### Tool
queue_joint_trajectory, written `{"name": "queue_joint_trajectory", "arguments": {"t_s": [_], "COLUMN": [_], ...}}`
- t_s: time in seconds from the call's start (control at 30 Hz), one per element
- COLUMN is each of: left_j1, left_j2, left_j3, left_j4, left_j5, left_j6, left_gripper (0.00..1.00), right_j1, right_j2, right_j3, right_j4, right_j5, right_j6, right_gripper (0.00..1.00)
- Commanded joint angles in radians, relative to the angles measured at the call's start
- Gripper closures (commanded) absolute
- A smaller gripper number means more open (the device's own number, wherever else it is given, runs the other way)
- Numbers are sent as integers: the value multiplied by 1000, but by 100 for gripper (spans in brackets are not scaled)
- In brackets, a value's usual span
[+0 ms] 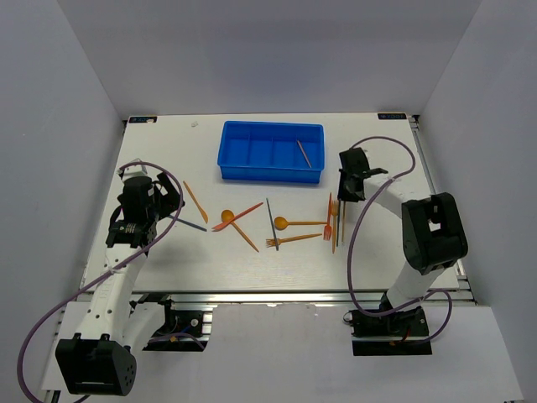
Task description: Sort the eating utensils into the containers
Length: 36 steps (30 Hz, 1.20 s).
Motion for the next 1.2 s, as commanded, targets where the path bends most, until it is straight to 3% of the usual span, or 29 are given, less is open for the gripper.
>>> {"name": "queue_joint_trajectory", "arguments": {"t_s": [0.0, 0.13, 0.27, 0.37, 0.53, 0.8, 1.07, 1.13, 1.17], "left_j1": [-2, -3, -2, -3, -3, -3, -5, -5, -5], "left_j2": [-8, -8, 0, 6, 23, 39, 41, 38, 35], "left_j3": [-6, -6, -6, -8, -3, -3, -3, -3, -3], "left_j4": [-2, -2, 0, -3, -5, -6, -5, -5, -5], "left_j5": [8, 4, 5, 4, -2, 7, 16, 16, 15], "left_j6": [-1, -1, -1, -1, 1, 2, 4, 4, 4], "left_gripper": [2, 2, 2, 2, 2, 2, 2, 2, 2], "right_j1": [2, 16, 22, 26, 29, 36, 37, 37, 37], "right_j2": [-77, -10, 139, 287, 500, 558, 429, 402, 394], "right_j3": [153, 335, 528, 851, 1179, 1035, 793, 776, 771], "right_j4": [4, 50, 151, 107, 61, 265, 360, 358, 343], "right_j5": [7, -48, -222, -257, -320, -326, -303, -300, -300], "right_j6": [-91, -218, -288, -300, -334, -357, -358, -358, -358], "right_gripper": [100, 100, 100, 100, 100, 100, 100, 81, 67]}}
